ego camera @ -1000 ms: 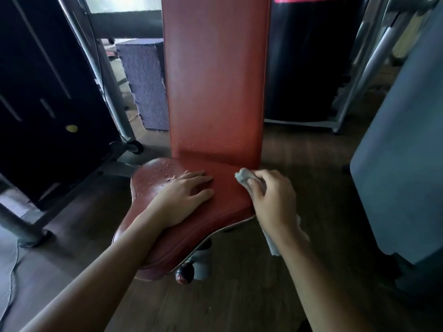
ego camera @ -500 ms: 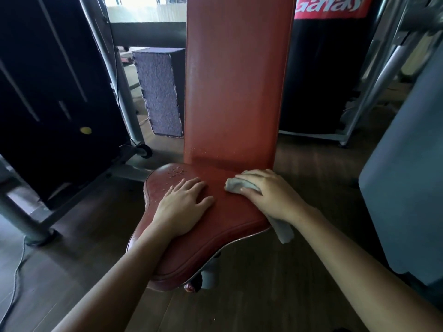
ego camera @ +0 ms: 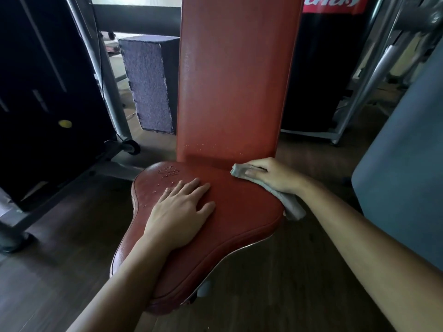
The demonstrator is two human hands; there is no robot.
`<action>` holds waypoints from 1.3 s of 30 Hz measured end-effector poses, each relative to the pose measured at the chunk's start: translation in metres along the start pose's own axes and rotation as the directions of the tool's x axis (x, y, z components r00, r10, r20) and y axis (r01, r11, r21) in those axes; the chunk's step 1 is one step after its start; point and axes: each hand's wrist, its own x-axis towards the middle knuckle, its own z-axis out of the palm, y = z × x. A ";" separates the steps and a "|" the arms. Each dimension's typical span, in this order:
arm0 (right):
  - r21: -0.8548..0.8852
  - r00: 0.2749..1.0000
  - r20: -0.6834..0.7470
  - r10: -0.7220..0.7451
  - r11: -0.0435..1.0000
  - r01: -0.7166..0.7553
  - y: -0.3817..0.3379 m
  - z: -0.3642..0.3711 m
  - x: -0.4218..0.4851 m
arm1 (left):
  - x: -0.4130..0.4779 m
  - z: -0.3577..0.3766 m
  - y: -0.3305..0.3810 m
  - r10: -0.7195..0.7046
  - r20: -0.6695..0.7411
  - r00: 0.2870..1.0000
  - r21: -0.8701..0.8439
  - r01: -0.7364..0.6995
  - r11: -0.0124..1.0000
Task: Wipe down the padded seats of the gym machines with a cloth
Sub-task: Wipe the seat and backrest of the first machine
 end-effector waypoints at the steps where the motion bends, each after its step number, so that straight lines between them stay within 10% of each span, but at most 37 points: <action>1: 0.005 1.000 0.014 -0.006 1.000 0.006 0.000 -0.001 0.001 | 0.000 0.000 -0.001 -0.001 0.003 1.000 -0.004 0.001 1.000; 39: 0.118 0.999 0.026 0.042 0.992 -0.045 0.002 -0.002 -0.010 | 0.000 -0.007 -0.008 0.013 -0.016 1.000 -0.135 -0.015 0.991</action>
